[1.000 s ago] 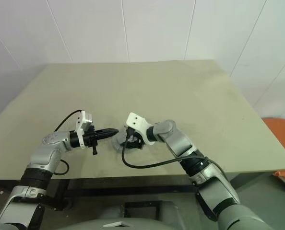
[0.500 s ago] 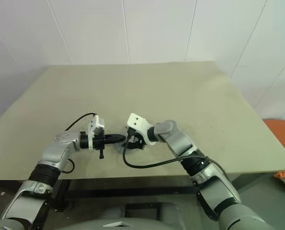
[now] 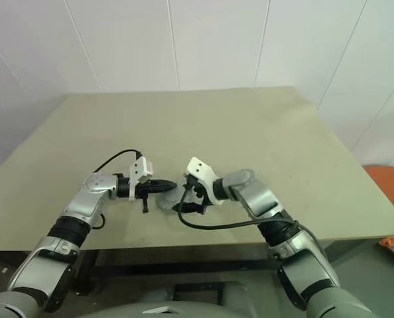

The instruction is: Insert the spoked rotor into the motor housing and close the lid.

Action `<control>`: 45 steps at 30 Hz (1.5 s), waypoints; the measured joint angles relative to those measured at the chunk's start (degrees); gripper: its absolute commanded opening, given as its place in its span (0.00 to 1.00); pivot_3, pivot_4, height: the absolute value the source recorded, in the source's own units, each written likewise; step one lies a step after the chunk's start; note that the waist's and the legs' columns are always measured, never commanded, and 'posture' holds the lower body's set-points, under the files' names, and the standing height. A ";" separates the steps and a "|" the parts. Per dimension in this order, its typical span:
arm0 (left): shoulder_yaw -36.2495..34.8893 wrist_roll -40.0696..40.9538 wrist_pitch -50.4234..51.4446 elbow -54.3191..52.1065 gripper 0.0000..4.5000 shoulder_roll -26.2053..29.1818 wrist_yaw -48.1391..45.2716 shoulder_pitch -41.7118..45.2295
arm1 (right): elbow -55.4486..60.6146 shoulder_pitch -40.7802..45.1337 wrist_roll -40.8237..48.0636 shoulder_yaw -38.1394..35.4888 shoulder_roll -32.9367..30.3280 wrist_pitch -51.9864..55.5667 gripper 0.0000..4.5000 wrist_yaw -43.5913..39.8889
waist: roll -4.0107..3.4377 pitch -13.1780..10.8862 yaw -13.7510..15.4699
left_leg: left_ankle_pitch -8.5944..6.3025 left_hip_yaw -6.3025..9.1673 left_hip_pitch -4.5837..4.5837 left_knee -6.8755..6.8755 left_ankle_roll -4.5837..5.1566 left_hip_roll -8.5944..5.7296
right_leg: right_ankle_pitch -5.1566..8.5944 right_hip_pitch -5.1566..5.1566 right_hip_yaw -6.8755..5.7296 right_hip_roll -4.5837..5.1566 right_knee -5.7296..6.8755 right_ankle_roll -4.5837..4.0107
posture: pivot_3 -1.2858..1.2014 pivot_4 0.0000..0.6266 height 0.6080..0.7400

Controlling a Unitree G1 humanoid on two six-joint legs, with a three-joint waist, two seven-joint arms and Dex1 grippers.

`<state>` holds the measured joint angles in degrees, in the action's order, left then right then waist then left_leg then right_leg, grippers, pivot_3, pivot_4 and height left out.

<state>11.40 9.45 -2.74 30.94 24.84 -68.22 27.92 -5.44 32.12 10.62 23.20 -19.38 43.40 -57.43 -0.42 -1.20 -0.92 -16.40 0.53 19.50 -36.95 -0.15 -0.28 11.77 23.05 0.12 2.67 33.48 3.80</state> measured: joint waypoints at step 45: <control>-1.17 0.77 6.62 1.77 0.00 2.30 -8.89 2.36 | -13.64 5.96 13.84 -35.17 26.11 40.65 1.00 31.87 | -0.60 -0.33 -3.19 | -0.21 1.26 1.06 0.17 0.05 1.15 | -0.06 0.62 -2.42 -0.11 -0.66 -0.09 | 0.52 0.00 1.00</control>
<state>10.23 10.22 3.88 32.71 27.14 -77.11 30.28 -19.08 38.08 24.47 -11.98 6.73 84.04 -25.56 -1.01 -1.52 -4.11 -16.62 1.79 20.57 -36.78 -0.10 0.87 11.70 23.67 -2.29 2.56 32.82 3.71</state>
